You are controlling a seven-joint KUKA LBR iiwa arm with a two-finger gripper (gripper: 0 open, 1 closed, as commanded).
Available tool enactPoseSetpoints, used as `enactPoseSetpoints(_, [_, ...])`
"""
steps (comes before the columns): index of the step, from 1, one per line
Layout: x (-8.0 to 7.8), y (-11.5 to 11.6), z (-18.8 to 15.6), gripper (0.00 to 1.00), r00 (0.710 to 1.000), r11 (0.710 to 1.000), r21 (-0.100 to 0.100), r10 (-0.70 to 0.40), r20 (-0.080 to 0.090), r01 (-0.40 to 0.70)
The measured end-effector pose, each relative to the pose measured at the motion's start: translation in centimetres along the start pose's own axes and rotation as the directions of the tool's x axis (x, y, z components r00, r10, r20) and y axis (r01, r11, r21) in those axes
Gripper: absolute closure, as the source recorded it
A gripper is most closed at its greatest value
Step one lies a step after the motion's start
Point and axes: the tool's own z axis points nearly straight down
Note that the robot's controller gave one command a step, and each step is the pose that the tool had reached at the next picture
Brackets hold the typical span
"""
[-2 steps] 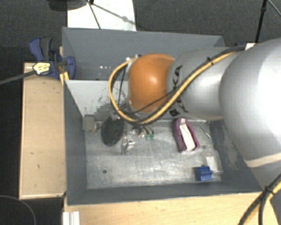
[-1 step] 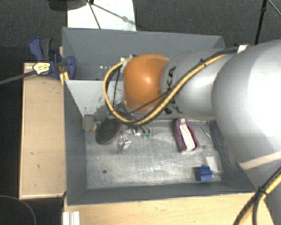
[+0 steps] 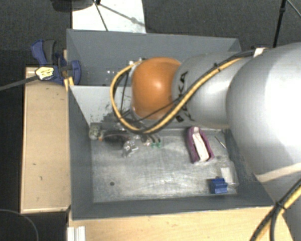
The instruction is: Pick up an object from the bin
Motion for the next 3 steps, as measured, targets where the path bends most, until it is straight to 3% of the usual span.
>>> enactPoseSetpoints(1, [-0.6,0.7,-11.5,1.00,1.000,1.000,0.003,-0.006,-0.007,0.006])
enactPoseSetpoints(2, [1.1,0.1,-23.0,1.00,0.943,0.943,0.001,-0.332,-0.008,0.332])
enactPoseSetpoints(3, [1.2,-1.7,-17.1,1.00,0.940,0.940,-0.002,-0.340,-0.021,0.340])
